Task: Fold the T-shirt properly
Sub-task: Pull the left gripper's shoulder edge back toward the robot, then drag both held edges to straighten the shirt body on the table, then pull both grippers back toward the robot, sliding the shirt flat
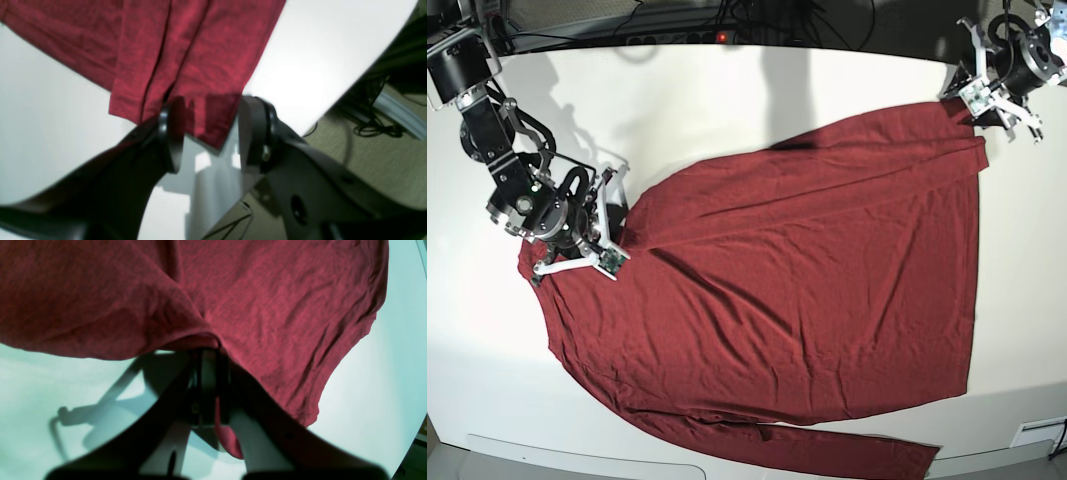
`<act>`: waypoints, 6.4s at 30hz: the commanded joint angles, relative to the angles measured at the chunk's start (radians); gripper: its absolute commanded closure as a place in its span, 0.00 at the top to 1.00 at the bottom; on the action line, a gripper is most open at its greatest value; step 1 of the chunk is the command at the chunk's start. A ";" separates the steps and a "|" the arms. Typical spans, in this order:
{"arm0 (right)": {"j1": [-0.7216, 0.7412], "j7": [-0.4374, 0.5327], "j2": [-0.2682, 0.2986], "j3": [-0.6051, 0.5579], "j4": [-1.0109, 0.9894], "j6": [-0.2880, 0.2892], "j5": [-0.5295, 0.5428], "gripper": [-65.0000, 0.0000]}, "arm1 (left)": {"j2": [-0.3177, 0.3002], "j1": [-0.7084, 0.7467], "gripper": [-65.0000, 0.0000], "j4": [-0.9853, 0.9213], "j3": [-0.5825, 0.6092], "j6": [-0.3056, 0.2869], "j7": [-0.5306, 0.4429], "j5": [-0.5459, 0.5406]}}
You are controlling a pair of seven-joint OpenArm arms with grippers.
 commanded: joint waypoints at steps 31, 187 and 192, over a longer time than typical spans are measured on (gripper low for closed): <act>0.021 -0.032 0.012 0.011 0.014 -0.005 0.000 0.00 | -0.015 -0.133 0.35 -0.323 0.215 0.009 -0.017 0.175; 0.146 0.111 -0.096 0.051 -0.548 -0.120 0.183 0.00 | 0.215 -0.419 0.00 -0.594 -0.045 0.263 0.037 -0.541; 0.018 0.111 -0.045 0.051 -0.435 -0.121 0.187 0.00 | 0.214 -0.343 0.00 -0.570 -0.045 0.263 0.006 -0.494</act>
